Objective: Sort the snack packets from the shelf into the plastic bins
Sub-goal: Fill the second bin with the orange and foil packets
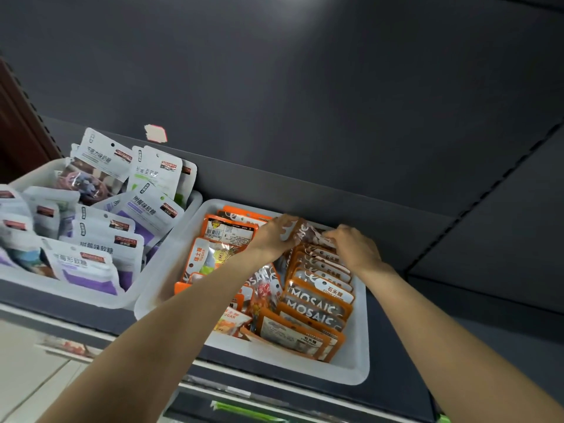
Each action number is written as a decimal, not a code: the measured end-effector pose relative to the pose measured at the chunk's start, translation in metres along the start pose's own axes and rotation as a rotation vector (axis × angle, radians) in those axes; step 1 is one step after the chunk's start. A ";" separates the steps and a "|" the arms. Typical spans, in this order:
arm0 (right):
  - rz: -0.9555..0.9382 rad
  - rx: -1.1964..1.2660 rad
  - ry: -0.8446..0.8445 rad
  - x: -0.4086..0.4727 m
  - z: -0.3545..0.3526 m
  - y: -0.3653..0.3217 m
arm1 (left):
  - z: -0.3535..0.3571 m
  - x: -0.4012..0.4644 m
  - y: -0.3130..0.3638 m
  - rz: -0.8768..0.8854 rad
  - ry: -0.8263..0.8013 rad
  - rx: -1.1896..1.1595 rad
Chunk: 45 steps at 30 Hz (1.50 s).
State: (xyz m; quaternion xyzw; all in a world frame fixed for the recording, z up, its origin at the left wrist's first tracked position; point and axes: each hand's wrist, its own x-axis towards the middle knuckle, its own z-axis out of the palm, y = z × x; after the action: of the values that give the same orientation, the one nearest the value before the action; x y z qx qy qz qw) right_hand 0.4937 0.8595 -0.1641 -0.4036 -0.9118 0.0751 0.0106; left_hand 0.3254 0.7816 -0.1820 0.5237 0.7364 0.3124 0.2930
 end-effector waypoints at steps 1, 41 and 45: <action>0.000 -0.018 -0.023 0.000 0.003 0.001 | 0.001 -0.002 0.000 -0.018 -0.030 0.004; 0.087 0.432 0.025 -0.104 0.019 0.015 | 0.017 -0.090 0.001 -0.037 -0.268 -0.095; 0.069 0.374 -0.020 -0.101 0.018 0.014 | 0.019 -0.100 0.003 0.013 -0.282 0.109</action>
State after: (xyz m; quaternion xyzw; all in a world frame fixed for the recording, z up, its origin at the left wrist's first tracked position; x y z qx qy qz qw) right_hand 0.5704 0.7921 -0.1800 -0.4248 -0.8676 0.2477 0.0737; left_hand 0.3699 0.6901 -0.1813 0.5824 0.7004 0.1972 0.3625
